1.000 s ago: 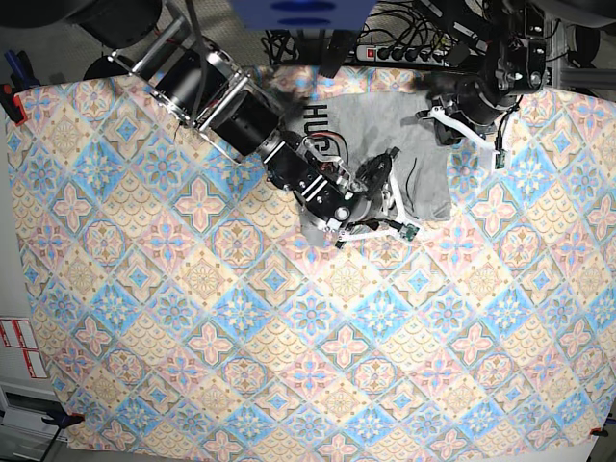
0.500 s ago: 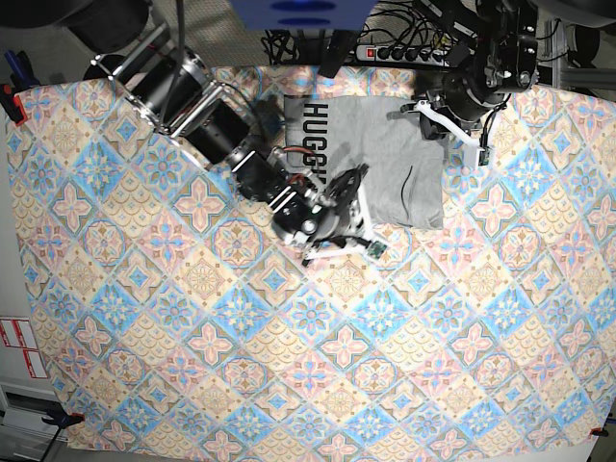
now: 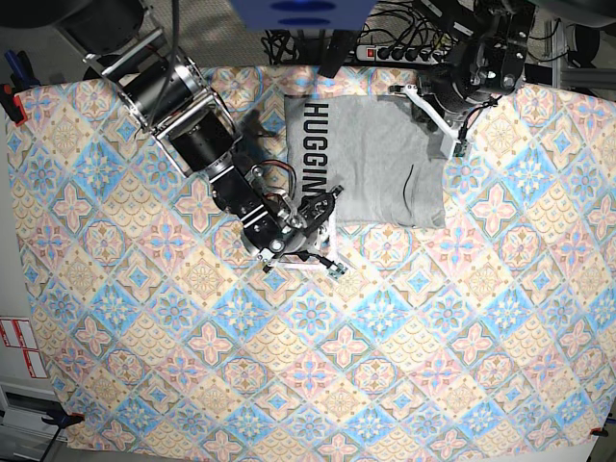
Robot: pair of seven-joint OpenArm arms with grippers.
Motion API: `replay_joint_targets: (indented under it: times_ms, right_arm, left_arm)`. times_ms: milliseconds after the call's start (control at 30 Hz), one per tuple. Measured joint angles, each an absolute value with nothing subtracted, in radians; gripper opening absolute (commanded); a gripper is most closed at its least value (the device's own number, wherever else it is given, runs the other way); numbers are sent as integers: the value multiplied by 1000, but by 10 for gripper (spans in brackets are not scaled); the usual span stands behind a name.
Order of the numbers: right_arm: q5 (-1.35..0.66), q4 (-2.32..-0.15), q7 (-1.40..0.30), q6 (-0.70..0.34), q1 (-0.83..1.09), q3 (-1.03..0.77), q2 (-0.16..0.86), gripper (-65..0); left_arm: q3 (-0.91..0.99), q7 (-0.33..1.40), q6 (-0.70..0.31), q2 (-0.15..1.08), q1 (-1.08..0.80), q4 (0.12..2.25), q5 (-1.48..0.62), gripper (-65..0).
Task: Fold the T-shirt properly
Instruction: 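Press and square the folded shirt with both grippers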
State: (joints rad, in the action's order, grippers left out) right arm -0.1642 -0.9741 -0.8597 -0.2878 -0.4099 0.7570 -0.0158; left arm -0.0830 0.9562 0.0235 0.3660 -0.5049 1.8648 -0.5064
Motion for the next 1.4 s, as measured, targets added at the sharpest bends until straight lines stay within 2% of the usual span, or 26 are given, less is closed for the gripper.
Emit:
replay_joint_targets:
  times_ms: [133, 367, 833, 1033, 1167, 1300, 1400]
  right_arm:
    - [-171, -977, -877, -293, -412, 757, 10, -650]
    - [-194, -1001, -911, -302, -395, 753, 78, -650]
    - [-183, -1326, -903, -284, -183, 750, 294, -650]
    - [-163, -1461, -938, -281, -88, 748, 361, -650]
    - [-164, -1535, -958, -285, -33, 749, 386, -650]
    - [-163, -1593, -968, -290, -29, 752, 389, -650]
    - [-171, -1655, -964, -294, -33, 730, 388, -650]
  left_arm:
    - [-116, 953, 22, 368, -445, 1848, -438, -650]
    - [-208, 955, 18, 369, -324, 1696, -334, -650]
    - [-354, 960, 13, 364, -42, 1575, -165, -650]
    - [-375, 935, 12, 277, 98, 1513, -101, -650]
    - [-377, 925, 15, 252, 109, 1486, -71, -650]
    - [-360, 900, 20, 265, 56, 1605, -70, -650]
    - [-293, 910, 10, 315, -59, 1731, -83, -650]
